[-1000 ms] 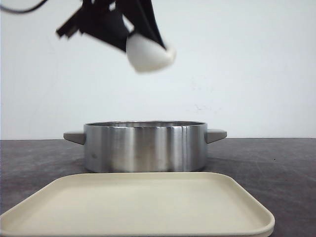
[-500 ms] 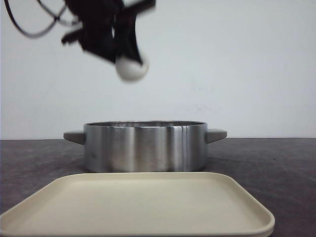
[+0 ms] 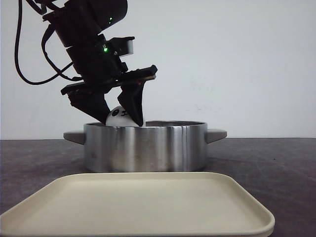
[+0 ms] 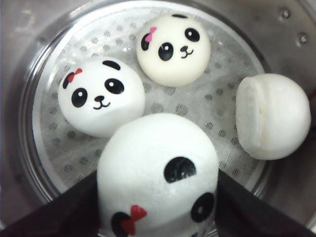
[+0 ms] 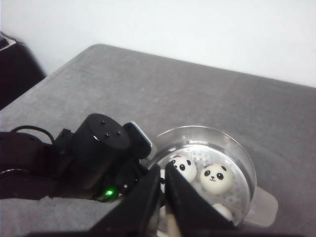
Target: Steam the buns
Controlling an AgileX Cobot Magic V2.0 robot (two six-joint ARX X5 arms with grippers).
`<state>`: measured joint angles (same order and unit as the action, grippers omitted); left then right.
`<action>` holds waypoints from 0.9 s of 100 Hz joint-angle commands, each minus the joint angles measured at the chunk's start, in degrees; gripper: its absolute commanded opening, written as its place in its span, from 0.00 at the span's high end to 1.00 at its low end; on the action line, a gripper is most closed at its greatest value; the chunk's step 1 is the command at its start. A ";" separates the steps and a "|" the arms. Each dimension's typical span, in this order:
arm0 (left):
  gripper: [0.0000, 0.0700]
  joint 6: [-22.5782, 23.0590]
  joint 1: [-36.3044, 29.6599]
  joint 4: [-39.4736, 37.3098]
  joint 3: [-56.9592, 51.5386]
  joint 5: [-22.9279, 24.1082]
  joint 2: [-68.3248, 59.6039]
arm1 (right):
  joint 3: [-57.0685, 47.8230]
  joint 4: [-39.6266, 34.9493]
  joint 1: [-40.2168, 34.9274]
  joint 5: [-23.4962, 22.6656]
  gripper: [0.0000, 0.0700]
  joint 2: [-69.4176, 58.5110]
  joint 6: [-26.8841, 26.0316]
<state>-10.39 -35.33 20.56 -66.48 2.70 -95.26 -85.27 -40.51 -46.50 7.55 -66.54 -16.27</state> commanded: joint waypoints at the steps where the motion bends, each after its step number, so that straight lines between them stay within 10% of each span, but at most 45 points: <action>1: 0.48 0.52 -0.31 -0.35 -1.20 -0.20 -1.09 | -0.96 0.35 -0.63 0.02 0.99 -0.87 0.63; 15: 0.46 0.52 -0.31 1.16 -1.42 -0.24 -1.09 | -0.96 0.20 -0.63 0.02 0.99 -1.33 0.61; 30: 0.07 0.52 -0.31 3.89 -1.64 -1.42 -1.07 | -0.96 0.17 -0.63 0.00 0.99 -1.99 0.59; 58: 0.10 0.87 0.04 11.61 -9.55 -1.38 3.34 | -0.85 0.24 -0.63 3.48 0.99 -2.29 3.43; 90: 0.79 0.74 0.68 11.74 -9.49 1.03 29.14 | 4.83 7.45 -0.63 5.99 0.99 -2.23 6.82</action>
<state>-10.02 -34.83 30.37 -75.59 2.15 -69.21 -81.89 -35.46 -46.50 13.54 -68.12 -10.70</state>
